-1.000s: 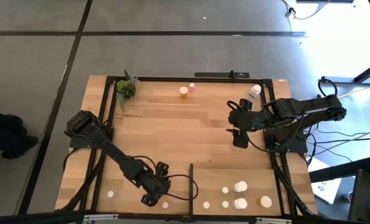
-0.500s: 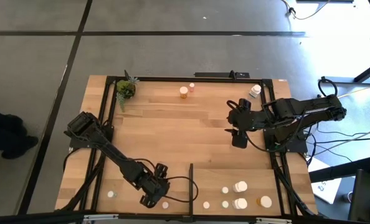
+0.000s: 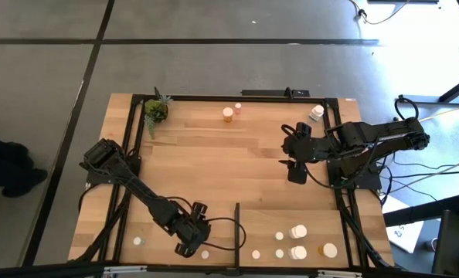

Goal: Pick and place medicine bottles onto shelf by color
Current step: Put the bottom orange pill bottle on the shelf aligned with the other orange pill bottle

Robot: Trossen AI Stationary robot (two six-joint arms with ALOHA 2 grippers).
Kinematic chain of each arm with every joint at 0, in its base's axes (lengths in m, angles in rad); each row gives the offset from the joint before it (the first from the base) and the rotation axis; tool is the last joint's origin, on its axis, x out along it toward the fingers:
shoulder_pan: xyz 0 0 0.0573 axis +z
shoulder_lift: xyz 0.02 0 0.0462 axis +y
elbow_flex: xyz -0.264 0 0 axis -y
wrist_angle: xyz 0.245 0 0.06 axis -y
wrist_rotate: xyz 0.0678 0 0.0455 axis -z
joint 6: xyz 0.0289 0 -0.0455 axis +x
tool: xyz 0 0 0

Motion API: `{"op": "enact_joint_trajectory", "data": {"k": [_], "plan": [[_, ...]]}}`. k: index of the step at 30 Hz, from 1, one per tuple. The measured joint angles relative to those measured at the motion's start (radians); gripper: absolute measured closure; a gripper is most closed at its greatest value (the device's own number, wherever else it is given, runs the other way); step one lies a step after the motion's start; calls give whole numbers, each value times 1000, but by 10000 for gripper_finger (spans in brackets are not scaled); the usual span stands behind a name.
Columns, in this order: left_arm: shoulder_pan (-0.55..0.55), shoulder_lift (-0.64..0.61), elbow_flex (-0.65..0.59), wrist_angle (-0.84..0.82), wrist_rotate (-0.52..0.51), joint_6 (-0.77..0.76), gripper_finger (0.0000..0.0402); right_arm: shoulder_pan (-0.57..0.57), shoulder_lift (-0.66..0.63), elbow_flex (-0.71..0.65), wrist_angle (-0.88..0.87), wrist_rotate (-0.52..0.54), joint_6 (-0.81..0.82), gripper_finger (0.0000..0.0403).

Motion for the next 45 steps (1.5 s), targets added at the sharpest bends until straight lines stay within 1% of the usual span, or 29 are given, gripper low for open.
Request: {"op": "enact_joint_trajectory", "data": {"k": [5, 31, 38, 45], "plan": [[0, 0, 0, 1, 0, -20, 214, 0, 0, 0, 0, 0, 0, 161], [1, -9, 0, -20, -12, -57, 216, 0, 0, 0, -1, 0, 3, 161], [16, -23, 2, -28, -11, -137, 216, 0, 0, 0, -1, 0, 3, 161], [29, -44, 1, -108, -11, -213, 216, 0, 0, 0, -1, 0, 3, 161]]}}
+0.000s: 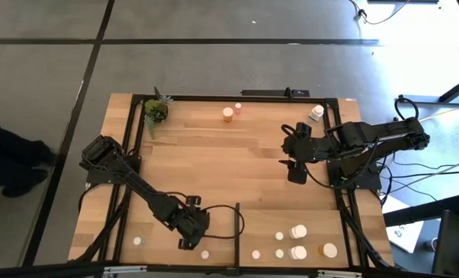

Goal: Pick and place medicine bottles onto shelf by color
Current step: Put the bottom orange pill bottle on the shelf aligned with the other orange pill bottle

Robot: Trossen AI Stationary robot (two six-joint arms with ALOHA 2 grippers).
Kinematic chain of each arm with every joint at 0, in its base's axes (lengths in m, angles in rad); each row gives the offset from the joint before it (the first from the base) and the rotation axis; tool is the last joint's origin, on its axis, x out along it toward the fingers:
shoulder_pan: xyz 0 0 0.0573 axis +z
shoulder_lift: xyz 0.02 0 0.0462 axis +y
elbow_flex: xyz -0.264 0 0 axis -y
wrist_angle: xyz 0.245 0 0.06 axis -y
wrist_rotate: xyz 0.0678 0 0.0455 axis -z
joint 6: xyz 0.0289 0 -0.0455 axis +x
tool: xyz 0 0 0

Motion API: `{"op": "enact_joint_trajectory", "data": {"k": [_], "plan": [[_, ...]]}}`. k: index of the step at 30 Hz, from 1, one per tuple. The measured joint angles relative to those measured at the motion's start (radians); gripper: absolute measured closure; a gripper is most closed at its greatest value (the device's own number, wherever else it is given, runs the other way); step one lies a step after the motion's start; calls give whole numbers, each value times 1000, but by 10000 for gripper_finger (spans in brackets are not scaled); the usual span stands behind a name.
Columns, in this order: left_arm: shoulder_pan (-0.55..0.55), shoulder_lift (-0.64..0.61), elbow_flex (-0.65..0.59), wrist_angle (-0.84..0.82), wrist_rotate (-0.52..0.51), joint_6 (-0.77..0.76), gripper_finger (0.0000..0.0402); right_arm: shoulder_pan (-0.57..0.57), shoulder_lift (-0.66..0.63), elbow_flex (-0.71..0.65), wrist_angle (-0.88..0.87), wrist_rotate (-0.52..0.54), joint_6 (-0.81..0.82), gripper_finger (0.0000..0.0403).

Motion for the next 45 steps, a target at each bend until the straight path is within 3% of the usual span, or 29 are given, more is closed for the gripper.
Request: {"op": "enact_joint_trajectory", "data": {"k": [17, 26, 34, 45], "plan": [[88, -127, 2, -70, -53, -45, 216, 0, 0, 0, -2, -1, -3, 161], [223, -195, 2, -67, -53, -28, 216, 0, 0, -1, -1, -2, -31, 161], [404, -189, 42, -54, -45, 120, 216, 0, 0, -1, 0, -2, -72, 161], [598, -179, 212, -49, -20, 381, 216, 0, 0, -1, -3, -2, -86, 161]]}}
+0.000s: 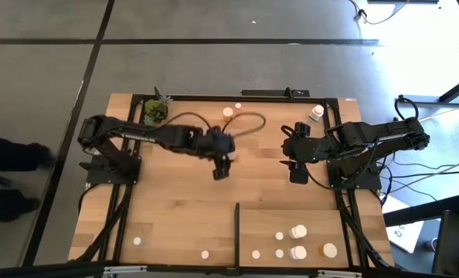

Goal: Pick and place medicine bottles onto shelf by color
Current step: Put the bottom orange pill bottle on the shelf aligned with the other orange pill bottle

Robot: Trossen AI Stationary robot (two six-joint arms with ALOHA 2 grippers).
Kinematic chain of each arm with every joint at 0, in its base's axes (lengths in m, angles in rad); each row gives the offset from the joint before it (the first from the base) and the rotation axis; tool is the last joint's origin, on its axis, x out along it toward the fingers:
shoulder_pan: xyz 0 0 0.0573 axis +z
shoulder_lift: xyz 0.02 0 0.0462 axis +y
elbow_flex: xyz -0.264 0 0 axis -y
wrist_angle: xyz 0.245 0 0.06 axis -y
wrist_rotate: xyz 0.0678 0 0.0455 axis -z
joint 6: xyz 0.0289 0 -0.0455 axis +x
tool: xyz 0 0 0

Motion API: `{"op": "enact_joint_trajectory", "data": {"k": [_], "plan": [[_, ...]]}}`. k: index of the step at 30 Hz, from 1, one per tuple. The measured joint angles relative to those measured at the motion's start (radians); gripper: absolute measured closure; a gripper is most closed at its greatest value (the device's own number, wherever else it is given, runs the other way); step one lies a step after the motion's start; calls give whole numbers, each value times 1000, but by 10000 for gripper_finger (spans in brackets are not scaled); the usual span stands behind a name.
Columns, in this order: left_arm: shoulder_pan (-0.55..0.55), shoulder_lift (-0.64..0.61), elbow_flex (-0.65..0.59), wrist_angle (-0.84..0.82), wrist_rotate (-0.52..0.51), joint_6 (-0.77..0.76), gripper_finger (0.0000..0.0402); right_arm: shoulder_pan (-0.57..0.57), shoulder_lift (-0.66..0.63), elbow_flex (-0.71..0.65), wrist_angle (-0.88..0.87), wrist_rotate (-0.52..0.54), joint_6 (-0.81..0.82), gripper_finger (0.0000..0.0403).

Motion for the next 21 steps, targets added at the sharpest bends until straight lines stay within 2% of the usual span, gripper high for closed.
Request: {"op": "enact_joint_trajectory", "data": {"k": [6, 11, 13, 21], "plan": [[71, 0, 22, 15, 24, 88, 216, 0, 0, 0, -16, 0, 0, 161], [107, 29, 23, 103, 60, 156, 216, 0, 0, 0, -17, 0, 3, 161], [115, 53, 27, 170, 78, 177, 216, 0, 0, 0, -18, 1, 4, 161], [120, 166, 24, 205, 94, 206, 216, 0, 0, 0, -25, -5, 9, 161]]}}
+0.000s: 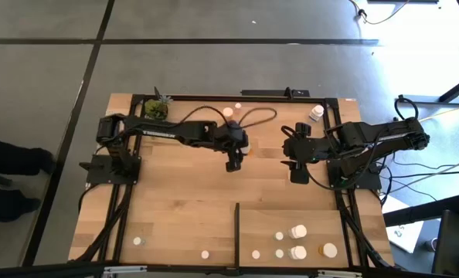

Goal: Pick and place medicine bottles onto shelf by color
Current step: Put the bottom orange pill bottle on the shelf aligned with the other orange pill bottle

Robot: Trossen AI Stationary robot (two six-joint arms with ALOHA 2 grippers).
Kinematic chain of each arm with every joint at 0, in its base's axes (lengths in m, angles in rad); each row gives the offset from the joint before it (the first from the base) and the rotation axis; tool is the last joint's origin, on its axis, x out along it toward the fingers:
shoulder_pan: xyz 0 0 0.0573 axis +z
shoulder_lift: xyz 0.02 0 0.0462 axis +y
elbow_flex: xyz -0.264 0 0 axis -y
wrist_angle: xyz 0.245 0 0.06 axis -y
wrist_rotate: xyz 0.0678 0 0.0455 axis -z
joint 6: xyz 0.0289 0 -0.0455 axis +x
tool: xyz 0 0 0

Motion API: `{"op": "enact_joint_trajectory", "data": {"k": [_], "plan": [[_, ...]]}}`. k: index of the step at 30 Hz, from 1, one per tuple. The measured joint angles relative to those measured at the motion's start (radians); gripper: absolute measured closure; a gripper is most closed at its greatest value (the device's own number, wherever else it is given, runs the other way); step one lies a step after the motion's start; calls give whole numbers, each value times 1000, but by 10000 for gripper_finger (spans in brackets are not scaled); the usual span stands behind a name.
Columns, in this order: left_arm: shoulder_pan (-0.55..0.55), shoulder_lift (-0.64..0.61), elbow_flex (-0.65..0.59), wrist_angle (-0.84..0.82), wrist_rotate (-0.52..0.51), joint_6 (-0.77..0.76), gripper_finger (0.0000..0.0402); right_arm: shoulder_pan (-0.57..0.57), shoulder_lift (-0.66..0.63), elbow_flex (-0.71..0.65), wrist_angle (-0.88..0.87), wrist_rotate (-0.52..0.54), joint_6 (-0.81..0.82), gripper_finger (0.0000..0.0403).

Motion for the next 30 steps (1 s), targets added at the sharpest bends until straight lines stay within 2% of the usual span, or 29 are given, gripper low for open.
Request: {"op": "enact_joint_trajectory", "data": {"k": [18, 30], "plan": [[-10, 210, -1, -15, 74, 1, 216, 0, 0, 0, 3, -4, -3, 161], [-10, 227, -1, -16, 67, -1, 216, 0, 0, 0, 7, -4, 44, 161]]}}
